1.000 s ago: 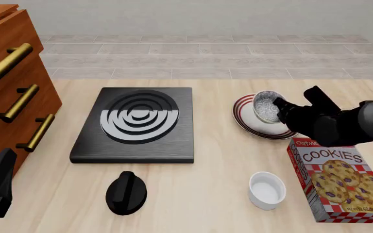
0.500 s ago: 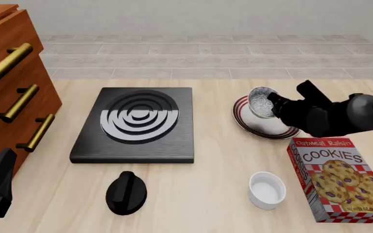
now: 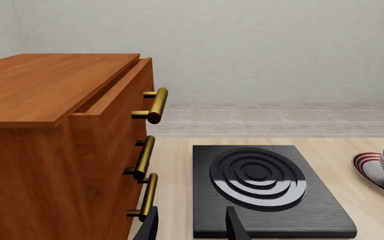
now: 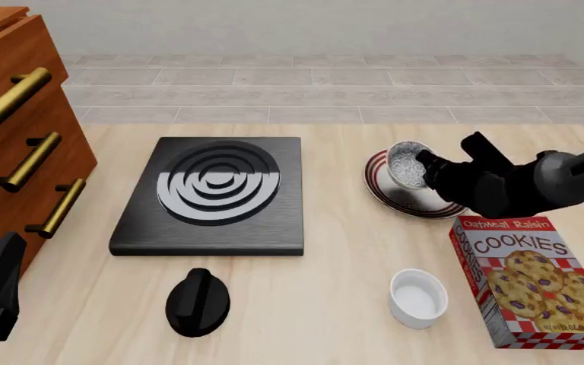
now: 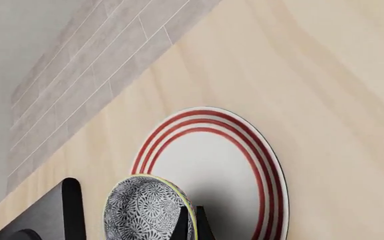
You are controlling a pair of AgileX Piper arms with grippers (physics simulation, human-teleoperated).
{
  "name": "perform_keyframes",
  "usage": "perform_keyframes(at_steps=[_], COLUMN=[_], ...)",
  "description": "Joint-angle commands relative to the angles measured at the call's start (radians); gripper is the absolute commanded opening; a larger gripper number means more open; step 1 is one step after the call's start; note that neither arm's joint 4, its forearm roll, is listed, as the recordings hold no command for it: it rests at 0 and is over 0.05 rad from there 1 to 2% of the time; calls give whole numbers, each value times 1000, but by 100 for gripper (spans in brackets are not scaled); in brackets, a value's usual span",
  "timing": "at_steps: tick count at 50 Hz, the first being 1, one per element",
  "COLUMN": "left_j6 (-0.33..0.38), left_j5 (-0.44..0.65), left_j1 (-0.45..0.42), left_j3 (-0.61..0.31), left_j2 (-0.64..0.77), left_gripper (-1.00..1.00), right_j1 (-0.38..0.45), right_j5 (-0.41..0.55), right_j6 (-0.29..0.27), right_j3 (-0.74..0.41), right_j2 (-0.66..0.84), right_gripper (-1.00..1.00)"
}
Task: Pick the akita bowl next to the ramekin and place it on the plate.
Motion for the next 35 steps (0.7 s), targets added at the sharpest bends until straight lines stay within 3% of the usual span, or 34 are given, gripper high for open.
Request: perform_keyframes(at_steps=[1,35], left_j6=[0,0], left_j5=[0,0], left_j1=[0,0], left_j3=[0,0], left_j2=[0,0], left_gripper=[100,100], right_j1=[0,0], right_j5=[-6,-6], right_j6=[8,8], right_j3=[-5,-5], right_j2=[2,2], right_gripper=[-100,-100])
